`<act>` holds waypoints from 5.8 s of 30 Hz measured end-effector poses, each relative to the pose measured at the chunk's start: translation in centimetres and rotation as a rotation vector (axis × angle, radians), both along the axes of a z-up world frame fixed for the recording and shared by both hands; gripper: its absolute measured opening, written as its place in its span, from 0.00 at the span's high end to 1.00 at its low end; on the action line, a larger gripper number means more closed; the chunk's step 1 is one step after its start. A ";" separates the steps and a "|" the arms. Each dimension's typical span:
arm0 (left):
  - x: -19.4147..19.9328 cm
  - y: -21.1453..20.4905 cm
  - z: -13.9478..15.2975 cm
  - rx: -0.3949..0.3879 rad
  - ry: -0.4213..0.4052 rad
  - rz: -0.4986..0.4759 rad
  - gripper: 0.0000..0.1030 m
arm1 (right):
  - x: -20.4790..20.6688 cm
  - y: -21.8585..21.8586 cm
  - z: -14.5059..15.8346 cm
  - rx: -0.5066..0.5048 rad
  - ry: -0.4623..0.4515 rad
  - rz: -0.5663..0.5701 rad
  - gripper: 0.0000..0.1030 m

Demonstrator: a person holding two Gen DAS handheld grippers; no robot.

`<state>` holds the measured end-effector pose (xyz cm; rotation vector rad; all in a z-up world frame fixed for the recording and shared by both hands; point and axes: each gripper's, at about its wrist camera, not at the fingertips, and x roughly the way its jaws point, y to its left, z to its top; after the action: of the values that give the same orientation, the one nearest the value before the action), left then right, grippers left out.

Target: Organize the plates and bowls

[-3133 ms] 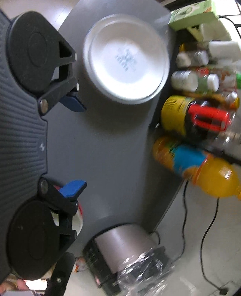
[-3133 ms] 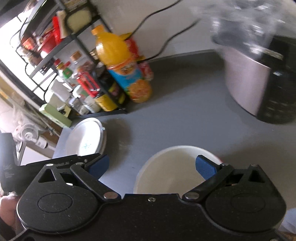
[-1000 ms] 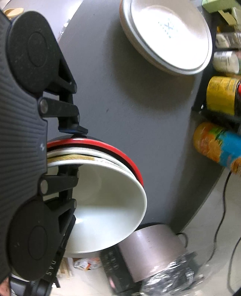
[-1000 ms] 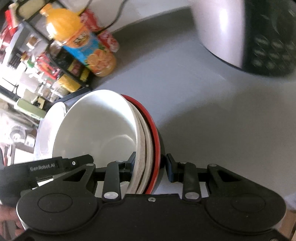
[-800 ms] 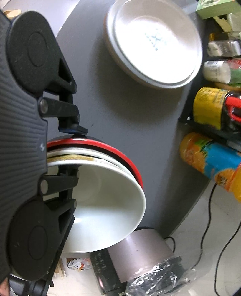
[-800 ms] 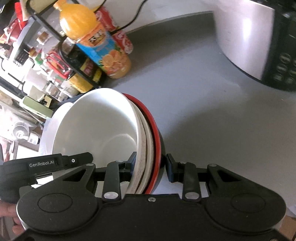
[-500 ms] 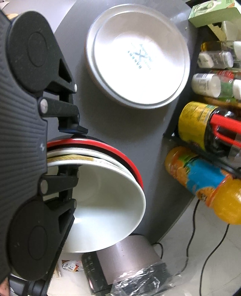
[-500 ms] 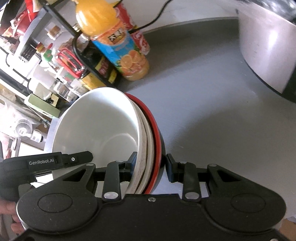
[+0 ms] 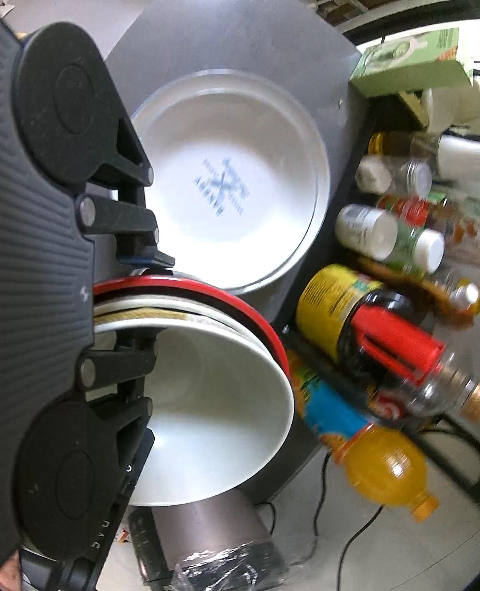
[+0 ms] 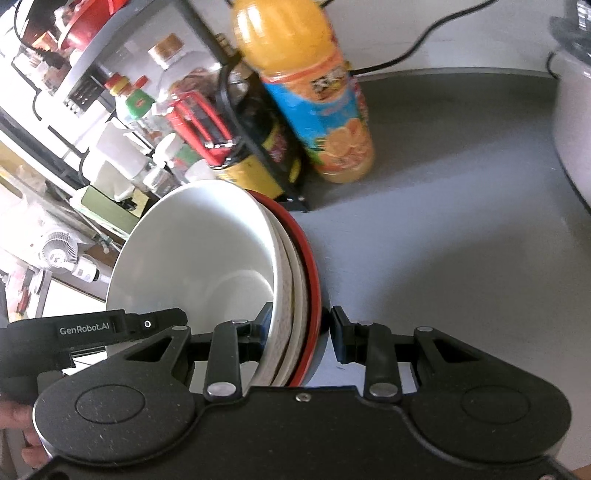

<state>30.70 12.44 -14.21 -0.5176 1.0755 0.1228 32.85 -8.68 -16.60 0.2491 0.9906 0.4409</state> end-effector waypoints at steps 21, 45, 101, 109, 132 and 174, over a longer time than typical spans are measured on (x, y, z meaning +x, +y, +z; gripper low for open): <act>1.0 11.1 -1.3 -0.009 0.012 0.042 0.76 | 3.0 11.3 -0.6 -0.011 0.023 0.029 0.70; 3.8 13.7 -3.9 -0.052 0.069 -0.043 0.74 | 3.7 12.8 -2.5 0.025 0.107 -0.093 0.65; -21.6 -12.6 12.4 0.397 -0.303 -0.112 0.03 | -23.9 -12.2 8.7 -0.134 -0.370 -0.204 0.00; -23.3 -13.9 12.5 0.417 -0.326 -0.135 0.03 | -26.0 -12.4 8.9 -0.151 -0.392 -0.223 0.00; -27.2 -15.5 10.9 0.443 -0.326 -0.176 0.03 | -30.0 -11.1 7.1 -0.213 -0.398 -0.206 0.00; -28.9 -12.7 10.1 0.419 -0.356 -0.200 0.03 | -30.8 -10.0 5.9 -0.204 -0.391 -0.167 0.00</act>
<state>1.76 -0.26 -4.12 -0.0471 0.7193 0.0732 2.01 -18.70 -10.72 0.0561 0.6193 0.2209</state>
